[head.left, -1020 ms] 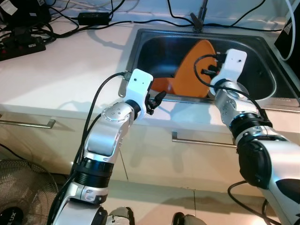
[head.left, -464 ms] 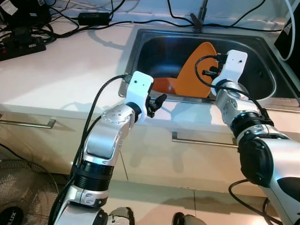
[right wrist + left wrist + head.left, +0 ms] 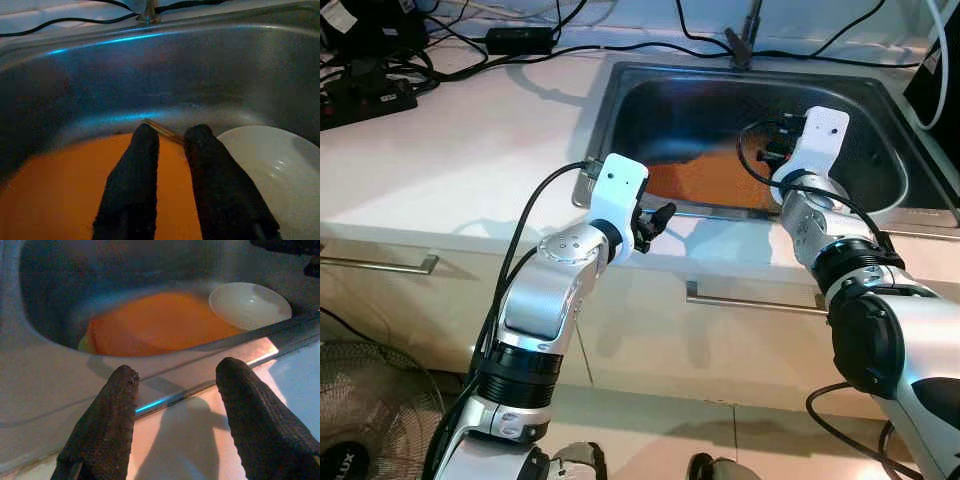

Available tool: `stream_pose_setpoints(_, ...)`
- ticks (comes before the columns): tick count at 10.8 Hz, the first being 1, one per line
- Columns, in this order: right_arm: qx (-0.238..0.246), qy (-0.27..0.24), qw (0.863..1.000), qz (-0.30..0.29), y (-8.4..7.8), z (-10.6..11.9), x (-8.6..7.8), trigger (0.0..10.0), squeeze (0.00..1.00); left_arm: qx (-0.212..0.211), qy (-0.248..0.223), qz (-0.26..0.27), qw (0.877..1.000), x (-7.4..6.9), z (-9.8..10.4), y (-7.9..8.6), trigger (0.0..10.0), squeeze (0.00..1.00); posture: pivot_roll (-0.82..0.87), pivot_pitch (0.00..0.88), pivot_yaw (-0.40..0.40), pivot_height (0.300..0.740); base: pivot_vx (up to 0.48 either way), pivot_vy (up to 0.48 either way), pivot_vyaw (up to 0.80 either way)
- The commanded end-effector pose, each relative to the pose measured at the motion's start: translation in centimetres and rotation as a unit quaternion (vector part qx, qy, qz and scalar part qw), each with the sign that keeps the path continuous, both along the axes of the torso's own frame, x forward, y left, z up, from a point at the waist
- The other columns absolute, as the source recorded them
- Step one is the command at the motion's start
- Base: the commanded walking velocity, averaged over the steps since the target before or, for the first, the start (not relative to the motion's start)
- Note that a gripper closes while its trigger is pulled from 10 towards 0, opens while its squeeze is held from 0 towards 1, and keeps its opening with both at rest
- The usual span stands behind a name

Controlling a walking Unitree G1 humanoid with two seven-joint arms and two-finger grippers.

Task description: Kitchen organization

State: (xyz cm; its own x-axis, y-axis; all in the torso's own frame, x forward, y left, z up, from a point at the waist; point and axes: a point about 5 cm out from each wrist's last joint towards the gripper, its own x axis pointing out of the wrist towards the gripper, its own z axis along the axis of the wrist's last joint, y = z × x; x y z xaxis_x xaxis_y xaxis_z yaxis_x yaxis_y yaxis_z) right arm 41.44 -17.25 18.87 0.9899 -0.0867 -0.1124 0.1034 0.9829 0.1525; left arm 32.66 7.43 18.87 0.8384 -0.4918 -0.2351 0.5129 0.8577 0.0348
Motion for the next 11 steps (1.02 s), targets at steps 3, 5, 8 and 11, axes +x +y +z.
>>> stream_pose_setpoints(3, -0.023, -0.029, 0.999, -0.001, 0.2, 1.8, 0.4, 10.0, 0.0, -0.001, -0.012, 0.0, 1.0, 0.0, 0.4, 0.1, 10.0, 0.0, 0.17, 0.08, -0.002, 0.74, 0.0, 0.0, 0.0)
stream_pose_setpoints(5, -0.055, -0.079, 0.995, 0.007, 0.7, 3.6, 0.6, 10.0, 0.0, -0.015, -0.064, 0.016, 0.998, 0.4, 1.5, 0.2, 10.0, 0.0, 0.17, 0.083, -0.002, 0.74, 0.0, 0.0, 0.0)
stream_pose_setpoints(8, -0.087, -0.228, 0.969, 0.042, 2.3, 7.5, 0.2, 10.0, 0.0, -0.014, -0.187, 0.087, 0.978, 1.6, 3.7, 1.9, 10.0, 0.0, 0.12, 0.09, -0.002, 0.74, 0.0, 0.0, 0.0)
stream_pose_setpoints(11, -0.098, -0.312, 0.944, 0.039, 2.1, 7.3, -1.8, 10.0, 0.0, -0.001, -0.291, 0.157, 0.944, 2.3, 4.9, 4.6, 10.0, 0.0, 0.11, 0.091, -0.005, 0.74, 0.0, 0.0, 0.0)
